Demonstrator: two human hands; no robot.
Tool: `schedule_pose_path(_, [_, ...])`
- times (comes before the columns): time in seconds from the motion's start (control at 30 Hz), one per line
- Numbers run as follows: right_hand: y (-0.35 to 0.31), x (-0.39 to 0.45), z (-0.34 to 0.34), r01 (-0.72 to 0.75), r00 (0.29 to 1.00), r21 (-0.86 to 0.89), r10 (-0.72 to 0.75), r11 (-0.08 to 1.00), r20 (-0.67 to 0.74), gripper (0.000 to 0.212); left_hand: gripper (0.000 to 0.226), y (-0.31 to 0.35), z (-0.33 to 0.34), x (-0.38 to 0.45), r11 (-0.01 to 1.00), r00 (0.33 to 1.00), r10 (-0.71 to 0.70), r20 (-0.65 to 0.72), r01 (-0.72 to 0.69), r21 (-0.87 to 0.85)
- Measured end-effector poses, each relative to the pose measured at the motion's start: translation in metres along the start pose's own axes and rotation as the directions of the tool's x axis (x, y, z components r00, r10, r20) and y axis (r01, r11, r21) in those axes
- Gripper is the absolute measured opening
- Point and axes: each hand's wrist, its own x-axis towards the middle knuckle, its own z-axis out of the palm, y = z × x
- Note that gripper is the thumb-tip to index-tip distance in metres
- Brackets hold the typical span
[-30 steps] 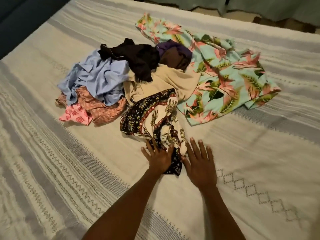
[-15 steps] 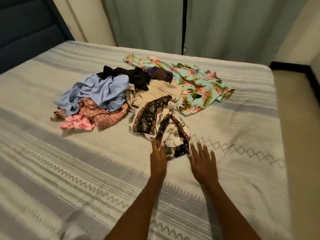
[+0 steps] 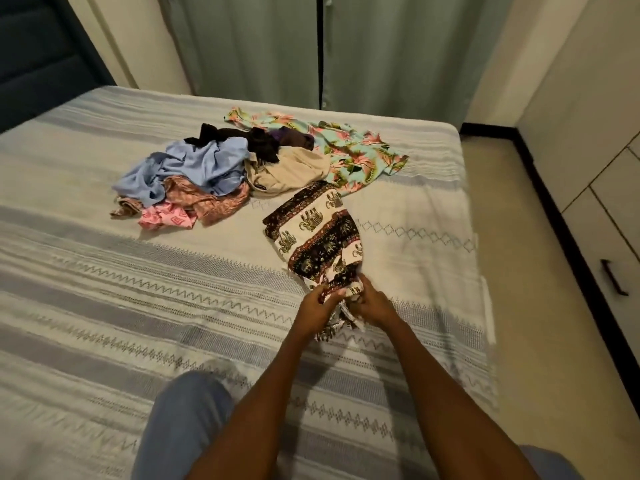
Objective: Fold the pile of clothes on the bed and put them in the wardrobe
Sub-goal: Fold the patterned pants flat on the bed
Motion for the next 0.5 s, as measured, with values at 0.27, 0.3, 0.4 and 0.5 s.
schedule_pose_path(0.27, [-0.039,-0.033,-0.002,-0.049,0.880,-0.210,-0.057,0.977,-0.472,0.032,0.064,0.008,-0.053,-0.015,0.964,0.996,-0.025,0.089,0.001,0.266])
schedule_pose_path(0.3, [-0.043,-0.037,-0.009,-0.060,0.851,-0.199,-0.054,0.978,-0.522,0.033,0.059,0.008,-0.059,-0.014,0.938,1.000,0.011,0.024,-0.018,0.345])
schedule_pose_path(0.4, [-0.050,-0.045,-0.036,-0.093,0.777,-0.184,-0.044,0.979,-0.628,0.035,0.049,0.013,-0.074,-0.012,0.766,0.977,0.148,-0.152,-0.016,0.643])
schedule_pose_path(0.5, [-0.051,-0.051,-0.068,-0.128,0.712,-0.197,-0.048,0.972,-0.700,0.033,0.038,0.028,-0.085,-0.014,0.678,0.948,0.210,-0.240,0.036,0.734])
